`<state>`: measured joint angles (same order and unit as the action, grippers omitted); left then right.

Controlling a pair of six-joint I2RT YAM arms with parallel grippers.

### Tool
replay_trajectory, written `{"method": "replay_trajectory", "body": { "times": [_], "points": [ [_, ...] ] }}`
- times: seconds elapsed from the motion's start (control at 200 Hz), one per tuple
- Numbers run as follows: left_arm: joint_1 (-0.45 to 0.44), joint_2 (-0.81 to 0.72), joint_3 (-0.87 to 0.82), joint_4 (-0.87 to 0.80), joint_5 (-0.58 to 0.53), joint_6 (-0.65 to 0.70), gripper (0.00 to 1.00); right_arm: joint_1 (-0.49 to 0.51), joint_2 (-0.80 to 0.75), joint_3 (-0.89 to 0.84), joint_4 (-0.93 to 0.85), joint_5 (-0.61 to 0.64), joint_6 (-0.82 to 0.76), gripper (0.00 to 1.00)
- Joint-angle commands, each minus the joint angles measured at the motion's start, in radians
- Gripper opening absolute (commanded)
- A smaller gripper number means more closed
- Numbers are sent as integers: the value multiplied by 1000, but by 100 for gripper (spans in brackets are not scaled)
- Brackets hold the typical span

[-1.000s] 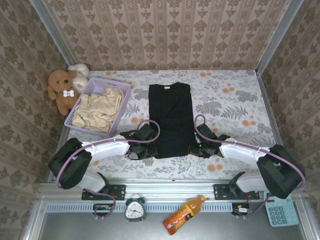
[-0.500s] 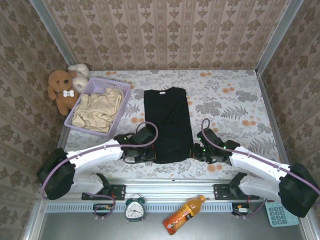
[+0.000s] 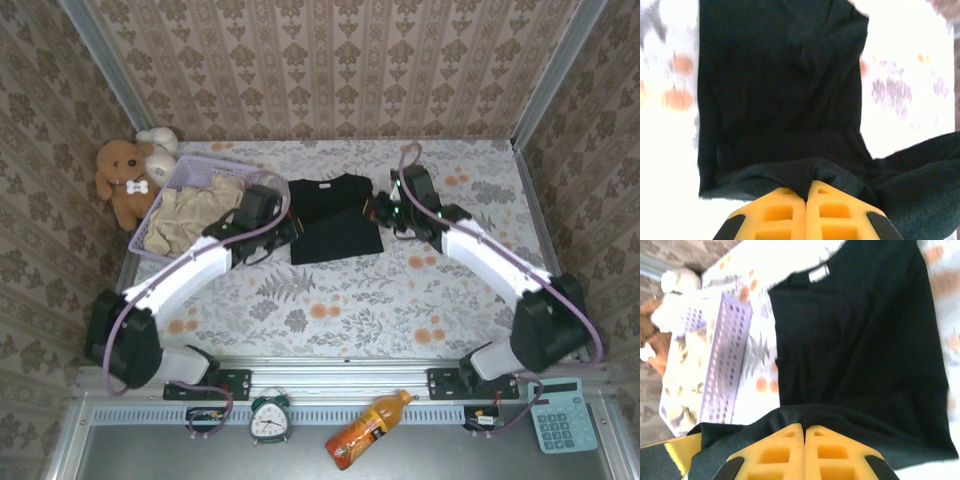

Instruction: Fold and stack the mixed laundry pile

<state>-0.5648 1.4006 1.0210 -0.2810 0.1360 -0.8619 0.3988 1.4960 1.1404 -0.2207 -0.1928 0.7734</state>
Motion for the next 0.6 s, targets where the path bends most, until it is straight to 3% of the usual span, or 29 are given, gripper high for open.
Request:
{"method": "replay_trajectory", "body": {
  "times": [0.0, 0.125, 0.155, 0.175, 0.19, 0.205, 0.24, 0.255, 0.265, 0.395, 0.595],
  "points": [
    [73, 133, 120, 138, 28, 78, 0, -56, 169, 130, 101, -9, -44, 0],
    [173, 358, 361, 106, 50, 150, 2, -101, 402, 371, 154, -9, -37, 2],
    [198, 421, 423, 104, 82, 148, 26, -109, 467, 446, 156, -11, -45, 16],
    [211, 463, 467, 95, 88, 146, 58, -112, 514, 499, 143, -9, -47, 30],
    [221, 494, 504, 85, 92, 147, 89, -116, 552, 546, 123, -8, -46, 41],
    [231, 524, 538, 74, 98, 151, 98, -120, 585, 586, 107, -11, -44, 51],
    [248, 589, 623, 43, 119, 156, 100, -130, 647, 661, 103, -25, -31, 77],
    [255, 612, 657, 26, 126, 155, 100, -133, 666, 681, 116, -26, -22, 95],
    [258, 626, 677, 15, 128, 156, 100, -135, 678, 689, 124, -27, -16, 99],
    [269, 642, 737, -2, 122, 187, 100, -160, 723, 741, 158, -85, 26, 100],
    [249, 545, 631, 65, 177, 254, 100, -157, 572, 528, 208, -102, -23, 100]
  ]
}}
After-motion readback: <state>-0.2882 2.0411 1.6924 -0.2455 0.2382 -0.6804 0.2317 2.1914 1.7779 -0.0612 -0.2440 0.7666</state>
